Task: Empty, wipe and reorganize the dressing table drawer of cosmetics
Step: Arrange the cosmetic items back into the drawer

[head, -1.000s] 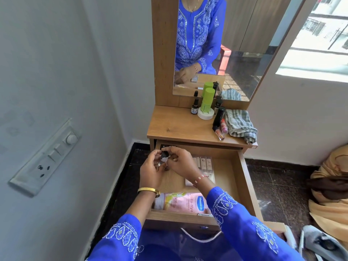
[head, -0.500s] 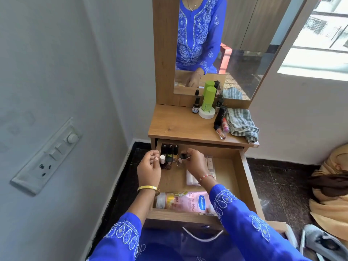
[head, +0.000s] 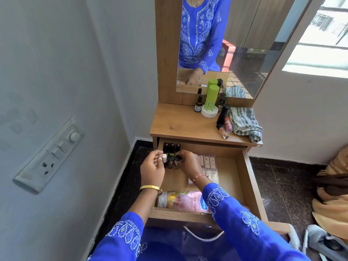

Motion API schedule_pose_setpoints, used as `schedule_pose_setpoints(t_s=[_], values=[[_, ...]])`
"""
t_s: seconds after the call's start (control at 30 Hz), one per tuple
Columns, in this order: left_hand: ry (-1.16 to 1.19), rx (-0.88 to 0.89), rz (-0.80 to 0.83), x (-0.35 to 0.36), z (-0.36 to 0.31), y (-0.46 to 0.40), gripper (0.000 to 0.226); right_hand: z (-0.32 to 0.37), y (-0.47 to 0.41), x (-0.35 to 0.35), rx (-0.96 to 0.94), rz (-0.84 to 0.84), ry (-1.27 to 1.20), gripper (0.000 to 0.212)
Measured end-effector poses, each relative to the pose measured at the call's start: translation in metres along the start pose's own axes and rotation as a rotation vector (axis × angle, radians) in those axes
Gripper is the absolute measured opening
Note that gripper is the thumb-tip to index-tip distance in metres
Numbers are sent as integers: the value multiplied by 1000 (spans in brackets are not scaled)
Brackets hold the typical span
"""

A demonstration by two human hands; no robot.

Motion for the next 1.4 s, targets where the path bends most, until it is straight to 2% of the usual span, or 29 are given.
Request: schedule_pose_setpoints(t_s=[0.13, 0.3, 0.5, 0.7, 0.83, 1.0, 1.13, 1.23, 1.4], values=[[-10, 10, 23, 1, -3, 2, 22, -3, 4, -5, -13, -28, -58, 32], [7, 67, 70, 12, -16, 1, 22, 0, 15, -34, -70, -144, -138, 19], [46, 228, 127, 35, -78, -26, 21, 5, 24, -117, -172, -417, -179, 9], [70, 349, 176, 66, -143, -59, 21, -13, -2, -203, -56, -677, -234, 12], [46, 351, 211, 80, -160, -75, 20, -22, -40, -235, 102, -531, -179, 18], [28, 312, 229, 84, -157, -86, 20, 1, -71, -241, 153, -247, 135, 31], [13, 287, 225, 81, -149, -91, 20, 5, -90, -234, 205, -132, 273, 33], [16, 271, 214, 78, -143, -94, 21, 4, -98, -231, 201, -113, 339, 30], [23, 257, 204, 75, -136, -97, 20, -3, -98, -237, 194, -241, 262, 26]])
Point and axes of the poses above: each hand's wrist, its own y-axis away from the middle knuckle, its own x-axis out of the palm, z = x × y, the point moved 4 cm from there along -y, towards the middle knuckle, and after that the axes turned 12 degrees about z, right-handed, at the moved point
